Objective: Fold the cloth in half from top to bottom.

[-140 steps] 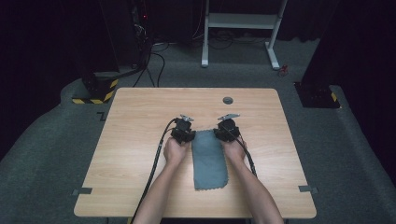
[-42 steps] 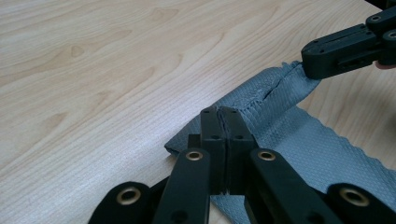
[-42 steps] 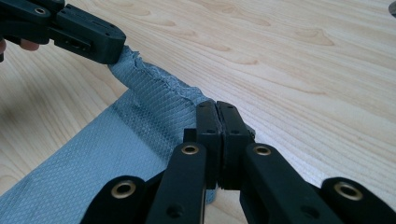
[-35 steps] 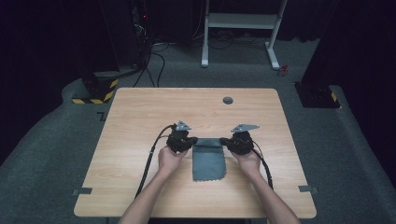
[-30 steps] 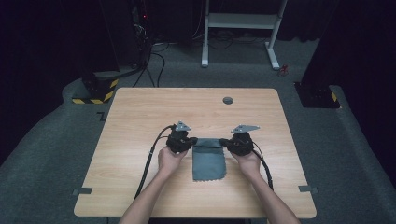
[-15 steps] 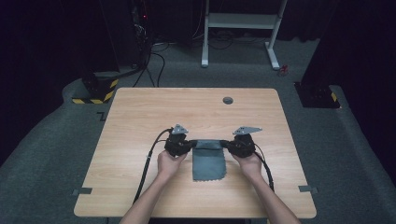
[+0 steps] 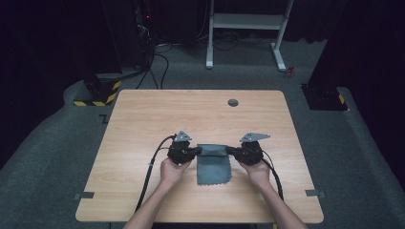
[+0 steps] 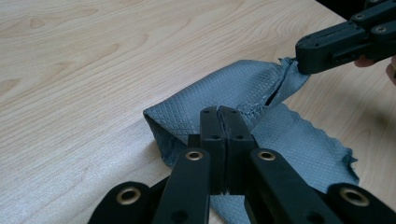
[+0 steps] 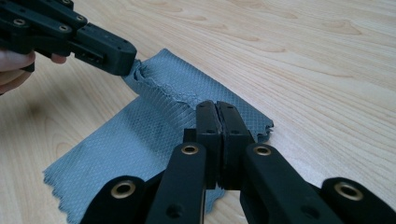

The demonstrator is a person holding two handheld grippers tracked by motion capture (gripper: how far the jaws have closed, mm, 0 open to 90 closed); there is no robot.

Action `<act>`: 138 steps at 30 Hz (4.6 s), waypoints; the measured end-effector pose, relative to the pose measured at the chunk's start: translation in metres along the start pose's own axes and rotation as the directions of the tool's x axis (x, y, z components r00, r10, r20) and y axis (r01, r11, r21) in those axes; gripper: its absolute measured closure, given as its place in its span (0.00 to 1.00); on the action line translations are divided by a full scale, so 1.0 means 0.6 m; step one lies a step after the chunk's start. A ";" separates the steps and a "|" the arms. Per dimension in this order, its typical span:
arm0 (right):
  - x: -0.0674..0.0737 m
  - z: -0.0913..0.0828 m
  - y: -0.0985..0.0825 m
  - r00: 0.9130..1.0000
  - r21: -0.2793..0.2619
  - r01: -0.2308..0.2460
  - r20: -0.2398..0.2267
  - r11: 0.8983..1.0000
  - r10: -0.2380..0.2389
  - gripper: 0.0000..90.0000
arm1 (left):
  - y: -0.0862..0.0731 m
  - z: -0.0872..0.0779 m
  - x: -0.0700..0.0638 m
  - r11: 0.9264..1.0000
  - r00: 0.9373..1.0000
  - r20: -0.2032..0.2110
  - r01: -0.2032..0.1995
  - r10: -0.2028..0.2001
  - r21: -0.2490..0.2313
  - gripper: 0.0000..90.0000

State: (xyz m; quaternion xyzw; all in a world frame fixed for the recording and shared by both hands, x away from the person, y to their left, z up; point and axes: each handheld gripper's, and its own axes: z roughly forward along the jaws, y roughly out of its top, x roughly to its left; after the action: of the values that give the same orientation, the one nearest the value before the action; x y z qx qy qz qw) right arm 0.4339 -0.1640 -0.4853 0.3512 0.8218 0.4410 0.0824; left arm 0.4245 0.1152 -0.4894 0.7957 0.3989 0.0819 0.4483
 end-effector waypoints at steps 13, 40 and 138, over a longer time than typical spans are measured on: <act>0.006 -0.009 -0.008 1.000 -0.003 0.021 -0.012 1.000 -0.021 0.99 | -0.006 -0.010 -0.012 1.000 1.000 0.016 -0.001 0.001 -0.015 0.99; 0.025 -0.021 -0.038 0.998 -0.003 0.033 -0.045 0.999 -0.033 0.99 | -0.046 -0.026 -0.034 0.999 0.999 0.035 -0.013 0.015 -0.048 0.99; 0.070 -0.059 -0.101 0.994 0.012 0.095 -0.057 0.995 -0.094 0.91 | -0.109 -0.050 -0.086 0.995 0.993 0.061 -0.096 0.097 -0.015 0.90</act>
State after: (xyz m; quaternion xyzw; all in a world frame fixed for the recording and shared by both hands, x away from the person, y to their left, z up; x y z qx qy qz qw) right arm 0.3568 -0.1824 -0.5045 0.3000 0.8427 0.4403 0.0776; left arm 0.3384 0.1167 -0.5111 0.8136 0.3453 0.0812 0.4606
